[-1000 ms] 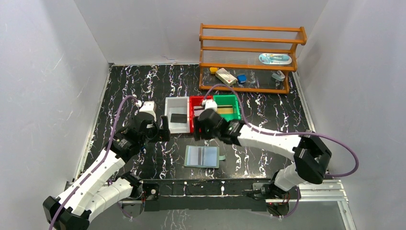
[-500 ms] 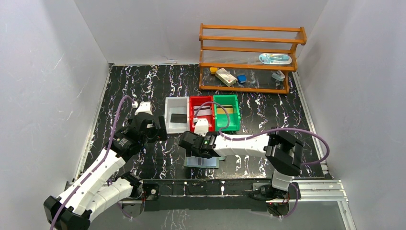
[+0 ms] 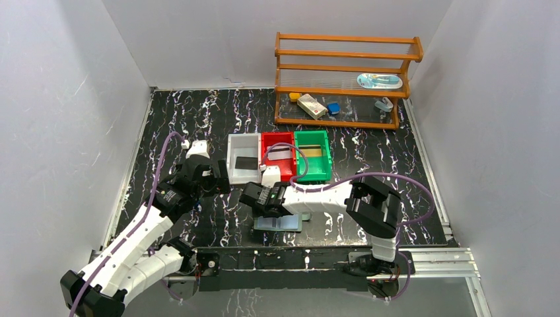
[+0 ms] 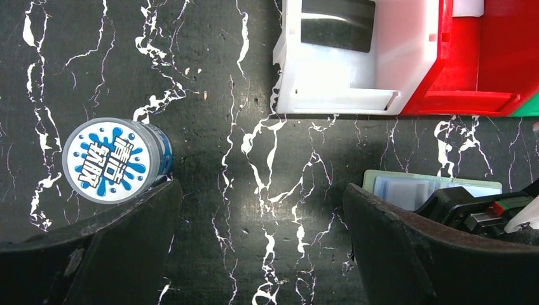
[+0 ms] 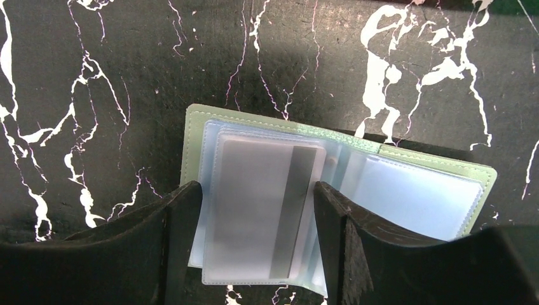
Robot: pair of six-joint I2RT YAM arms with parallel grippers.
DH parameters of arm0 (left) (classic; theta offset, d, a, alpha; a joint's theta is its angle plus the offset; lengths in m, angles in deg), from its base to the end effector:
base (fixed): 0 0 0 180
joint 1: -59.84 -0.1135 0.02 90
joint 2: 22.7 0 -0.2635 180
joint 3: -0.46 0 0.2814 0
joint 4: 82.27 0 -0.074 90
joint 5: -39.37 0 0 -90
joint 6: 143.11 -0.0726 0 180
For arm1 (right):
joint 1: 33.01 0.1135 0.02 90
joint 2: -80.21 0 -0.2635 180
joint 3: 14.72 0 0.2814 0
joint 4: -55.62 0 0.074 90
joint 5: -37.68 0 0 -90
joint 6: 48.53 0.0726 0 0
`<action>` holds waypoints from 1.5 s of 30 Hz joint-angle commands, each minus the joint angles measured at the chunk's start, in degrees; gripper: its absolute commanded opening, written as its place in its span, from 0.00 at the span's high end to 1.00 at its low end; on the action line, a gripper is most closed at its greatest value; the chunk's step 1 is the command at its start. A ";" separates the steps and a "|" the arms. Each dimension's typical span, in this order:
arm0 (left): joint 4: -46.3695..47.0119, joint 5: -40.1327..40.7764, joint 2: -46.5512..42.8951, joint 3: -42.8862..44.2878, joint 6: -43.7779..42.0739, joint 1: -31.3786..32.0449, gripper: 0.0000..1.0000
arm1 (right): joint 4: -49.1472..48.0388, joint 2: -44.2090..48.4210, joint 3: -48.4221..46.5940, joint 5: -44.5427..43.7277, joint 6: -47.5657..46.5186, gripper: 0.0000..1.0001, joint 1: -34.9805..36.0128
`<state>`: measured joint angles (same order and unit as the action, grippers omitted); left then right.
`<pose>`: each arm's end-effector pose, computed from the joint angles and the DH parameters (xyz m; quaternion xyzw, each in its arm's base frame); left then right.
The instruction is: Take the credit cards out of the card holder
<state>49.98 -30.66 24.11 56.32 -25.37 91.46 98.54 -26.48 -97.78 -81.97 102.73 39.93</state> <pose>0.2076 -0.0987 0.2609 -0.0450 0.8898 -0.0753 0.4478 0.1540 0.3795 0.1273 -0.0446 0.9469 0.0835 0.3072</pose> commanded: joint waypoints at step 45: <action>-1.17 -0.59 1.87 1.26 -0.15 -0.42 0.02 | -17.93 6.53 15.57 9.90 4.61 0.37 -3.61</action>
<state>49.35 -31.32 25.96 56.32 -25.39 91.44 86.33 -19.53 -86.87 -75.92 105.72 36.72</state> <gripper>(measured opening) 0.983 0.642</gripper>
